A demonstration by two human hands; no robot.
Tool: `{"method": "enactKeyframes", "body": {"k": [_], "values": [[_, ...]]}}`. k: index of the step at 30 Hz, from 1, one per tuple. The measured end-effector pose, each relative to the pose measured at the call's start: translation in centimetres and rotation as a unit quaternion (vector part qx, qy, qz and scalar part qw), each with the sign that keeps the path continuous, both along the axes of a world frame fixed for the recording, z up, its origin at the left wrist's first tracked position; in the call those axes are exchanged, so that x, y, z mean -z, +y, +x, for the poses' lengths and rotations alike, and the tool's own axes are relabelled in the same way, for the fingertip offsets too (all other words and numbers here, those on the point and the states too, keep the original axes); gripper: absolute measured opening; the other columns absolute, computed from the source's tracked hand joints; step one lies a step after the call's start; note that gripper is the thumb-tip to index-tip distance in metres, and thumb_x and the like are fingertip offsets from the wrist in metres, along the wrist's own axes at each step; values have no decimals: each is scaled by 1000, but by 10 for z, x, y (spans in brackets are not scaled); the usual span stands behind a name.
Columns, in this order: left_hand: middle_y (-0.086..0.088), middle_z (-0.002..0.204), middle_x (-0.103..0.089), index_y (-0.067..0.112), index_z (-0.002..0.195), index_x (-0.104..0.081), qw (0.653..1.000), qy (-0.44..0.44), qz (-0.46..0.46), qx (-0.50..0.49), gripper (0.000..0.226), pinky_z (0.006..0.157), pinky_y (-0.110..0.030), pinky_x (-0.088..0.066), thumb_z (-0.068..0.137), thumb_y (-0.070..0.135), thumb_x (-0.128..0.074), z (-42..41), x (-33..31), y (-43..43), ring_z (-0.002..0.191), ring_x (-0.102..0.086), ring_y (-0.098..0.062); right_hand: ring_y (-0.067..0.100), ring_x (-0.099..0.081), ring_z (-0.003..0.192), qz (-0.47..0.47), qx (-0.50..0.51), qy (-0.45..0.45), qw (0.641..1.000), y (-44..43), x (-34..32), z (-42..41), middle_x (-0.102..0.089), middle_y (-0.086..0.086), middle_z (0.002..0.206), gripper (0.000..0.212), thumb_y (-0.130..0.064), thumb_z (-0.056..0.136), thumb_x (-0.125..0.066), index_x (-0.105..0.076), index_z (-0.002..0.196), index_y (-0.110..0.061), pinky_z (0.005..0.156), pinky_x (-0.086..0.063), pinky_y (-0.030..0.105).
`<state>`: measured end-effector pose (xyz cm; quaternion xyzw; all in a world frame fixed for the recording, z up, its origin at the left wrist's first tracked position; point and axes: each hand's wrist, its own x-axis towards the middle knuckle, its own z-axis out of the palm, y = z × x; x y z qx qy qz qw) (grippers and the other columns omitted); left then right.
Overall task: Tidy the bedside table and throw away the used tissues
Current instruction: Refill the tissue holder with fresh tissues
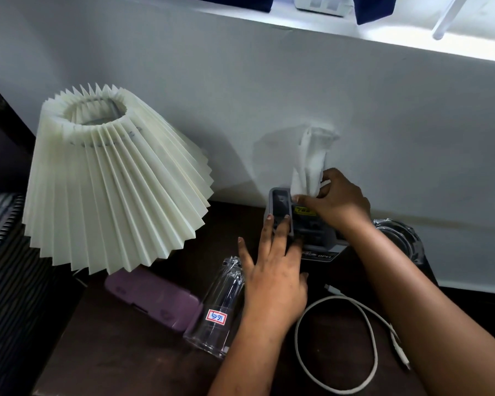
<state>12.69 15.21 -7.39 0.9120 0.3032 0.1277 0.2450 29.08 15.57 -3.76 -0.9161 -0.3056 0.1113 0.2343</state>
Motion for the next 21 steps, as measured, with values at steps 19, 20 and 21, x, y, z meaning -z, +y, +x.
{"method": "enactKeyframes", "body": {"k": [19, 20, 21], "values": [[8, 156, 9, 31, 143, -23, 999, 38, -11, 2, 61, 98, -53, 23, 89, 33, -52, 0, -3, 1, 126, 38, -6, 11, -56, 79, 231, 21, 176, 957, 8, -7, 3, -60, -5, 85, 44, -28, 79, -72, -45, 113, -20, 59, -39, 19], [8, 156, 9, 31, 143, -23, 999, 37, -12, 3, 61, 98, -53, 23, 89, 33, -52, 0, -3, 2, 126, 37, -7, 11, -56, 77, 220, 14, 158, 963, 8, -6, 3, -61, -4, 84, 46, -25, 78, -74, -46, 113, -19, 58, -39, 18], [8, 156, 8, 30, 143, -23, 999, 36, -12, 3, 61, 98, -53, 23, 89, 33, -52, 0, -3, 2, 126, 37, -7, 10, -56, 75, 208, 8, 137, 968, 7, -6, 4, -61, -2, 85, 46, -22, 77, -74, -48, 115, -19, 58, -39, 18]]}}
